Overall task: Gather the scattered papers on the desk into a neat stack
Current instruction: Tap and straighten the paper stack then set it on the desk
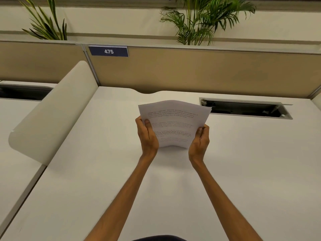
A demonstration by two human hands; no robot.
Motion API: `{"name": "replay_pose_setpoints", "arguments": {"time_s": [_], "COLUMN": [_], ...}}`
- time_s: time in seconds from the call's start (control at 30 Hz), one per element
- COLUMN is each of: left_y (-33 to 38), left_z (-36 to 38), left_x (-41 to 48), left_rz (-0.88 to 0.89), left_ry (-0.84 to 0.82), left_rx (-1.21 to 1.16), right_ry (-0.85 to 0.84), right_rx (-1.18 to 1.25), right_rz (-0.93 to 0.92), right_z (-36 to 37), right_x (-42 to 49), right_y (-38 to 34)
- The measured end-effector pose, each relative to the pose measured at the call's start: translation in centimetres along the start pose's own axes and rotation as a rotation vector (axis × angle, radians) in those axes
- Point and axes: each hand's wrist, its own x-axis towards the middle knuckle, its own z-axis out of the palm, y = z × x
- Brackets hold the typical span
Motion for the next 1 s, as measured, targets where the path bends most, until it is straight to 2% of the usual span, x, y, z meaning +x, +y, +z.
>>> {"name": "replay_pose_setpoints", "arguments": {"time_s": [0.43,0.67,0.83,1.0], "left_y": [-5.2,-5.4,-4.7,-4.8], "left_z": [0.2,-0.4,-1.3,-1.5], "left_x": [-0.6,1.3,4.1,6.4], "left_rz": [-0.112,-0.131,-0.194,-0.338], "left_ry": [-0.123,-0.121,-0.111,-0.079], "left_rx": [0.179,0.296,0.362,0.343], "right_ry": [-0.044,-0.069,-0.105,-0.127], "right_rx": [-0.161,-0.155,-0.157,-0.110], "right_rz": [0.026,0.033,0.150,0.295], "right_z": [-0.4,-0.5,1.1,3.1], "right_x": [0.8,3.0,5.2,6.4], "right_y": [3.3,2.6,2.4,2.5]}}
